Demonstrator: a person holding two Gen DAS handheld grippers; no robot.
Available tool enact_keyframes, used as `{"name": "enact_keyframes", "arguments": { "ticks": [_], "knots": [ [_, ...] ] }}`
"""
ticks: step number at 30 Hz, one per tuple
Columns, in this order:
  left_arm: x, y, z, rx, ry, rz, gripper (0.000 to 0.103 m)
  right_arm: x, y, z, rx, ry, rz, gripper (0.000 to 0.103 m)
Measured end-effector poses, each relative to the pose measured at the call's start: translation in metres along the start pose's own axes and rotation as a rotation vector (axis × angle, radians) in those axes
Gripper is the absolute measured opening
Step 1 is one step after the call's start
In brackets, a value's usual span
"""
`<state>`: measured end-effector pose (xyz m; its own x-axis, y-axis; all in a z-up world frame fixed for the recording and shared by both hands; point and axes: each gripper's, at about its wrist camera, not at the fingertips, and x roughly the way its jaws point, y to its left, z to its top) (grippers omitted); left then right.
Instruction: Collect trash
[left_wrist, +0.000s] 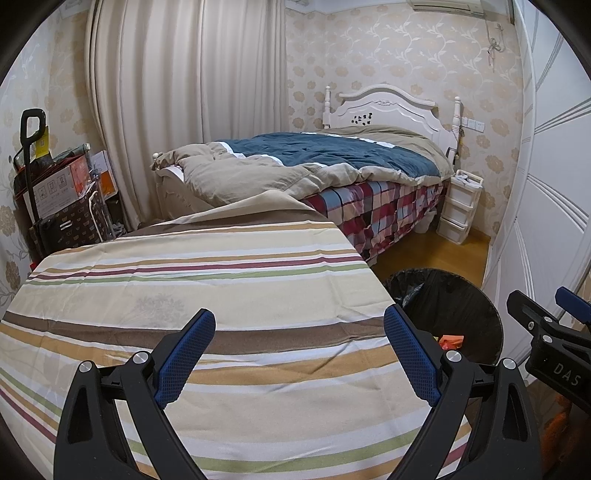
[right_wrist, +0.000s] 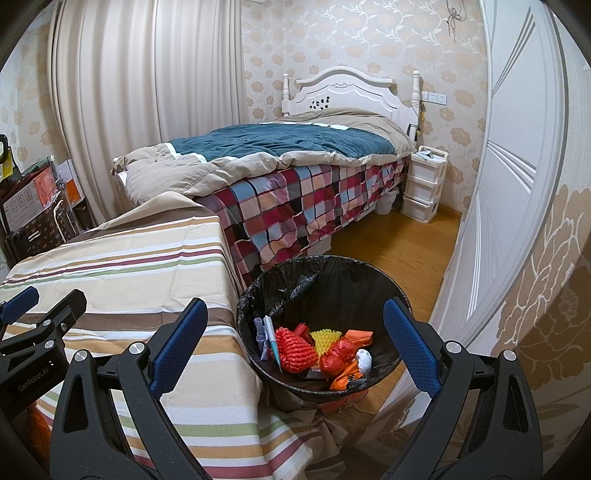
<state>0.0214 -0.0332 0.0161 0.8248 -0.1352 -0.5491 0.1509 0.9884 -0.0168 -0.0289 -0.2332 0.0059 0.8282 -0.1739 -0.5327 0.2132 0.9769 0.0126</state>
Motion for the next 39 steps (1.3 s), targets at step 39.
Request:
{"name": "enact_keyframes", "arguments": {
  "ticks": [39],
  "knots": [
    [0.006, 0.018, 0.002, -0.002, -0.018, 0.014, 0.092, 0.002, 0.020, 0.000, -0.031, 0.015, 0.018, 0.094]
  ]
}}
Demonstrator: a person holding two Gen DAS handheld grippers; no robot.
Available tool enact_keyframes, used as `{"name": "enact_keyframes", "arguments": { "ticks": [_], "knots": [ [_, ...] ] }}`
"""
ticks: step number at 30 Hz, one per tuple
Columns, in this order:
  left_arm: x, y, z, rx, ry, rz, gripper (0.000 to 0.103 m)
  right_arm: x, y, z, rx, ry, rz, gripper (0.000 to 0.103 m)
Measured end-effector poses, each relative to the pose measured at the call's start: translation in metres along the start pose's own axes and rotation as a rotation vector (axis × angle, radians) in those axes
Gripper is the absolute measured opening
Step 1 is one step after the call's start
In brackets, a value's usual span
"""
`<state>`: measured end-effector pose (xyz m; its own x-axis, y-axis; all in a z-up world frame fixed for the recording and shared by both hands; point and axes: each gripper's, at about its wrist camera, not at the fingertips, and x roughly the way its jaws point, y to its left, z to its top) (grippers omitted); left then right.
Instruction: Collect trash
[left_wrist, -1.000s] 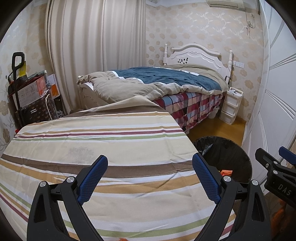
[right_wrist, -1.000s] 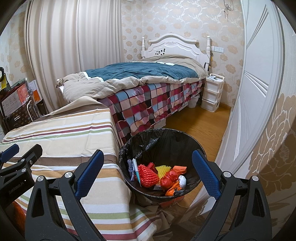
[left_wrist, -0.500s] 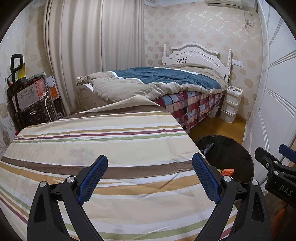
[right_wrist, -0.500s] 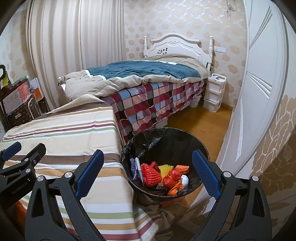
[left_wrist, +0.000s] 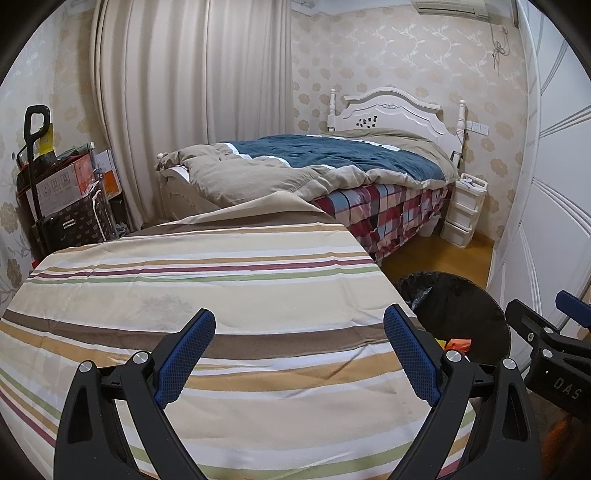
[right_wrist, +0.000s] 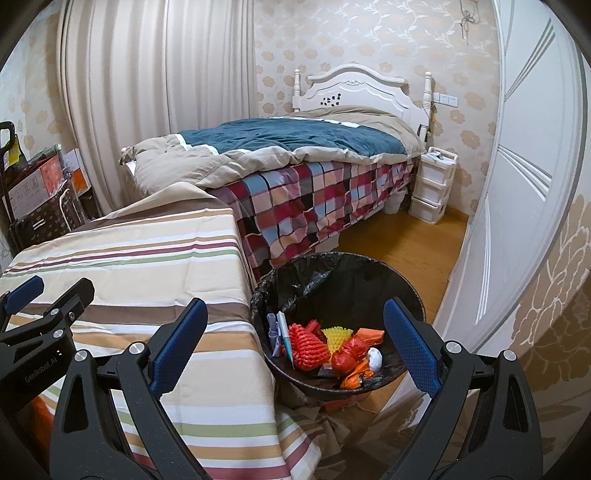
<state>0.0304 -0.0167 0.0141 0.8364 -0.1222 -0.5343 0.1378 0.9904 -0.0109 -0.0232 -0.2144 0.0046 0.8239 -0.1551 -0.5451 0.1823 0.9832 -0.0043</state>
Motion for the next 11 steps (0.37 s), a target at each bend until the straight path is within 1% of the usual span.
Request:
{"name": "enact_keyframes", "arguments": {
  "ticks": [4, 11],
  "knots": [
    [0.000, 0.005, 0.000, -0.001, -0.003, 0.015, 0.092, 0.002, 0.003, 0.000, -0.006, 0.002, 0.007, 0.094],
    [0.003, 0.025, -0.002, 0.008, -0.004, 0.081, 0.092, 0.009, 0.020, 0.000, -0.033, 0.011, 0.034, 0.094]
  ]
}}
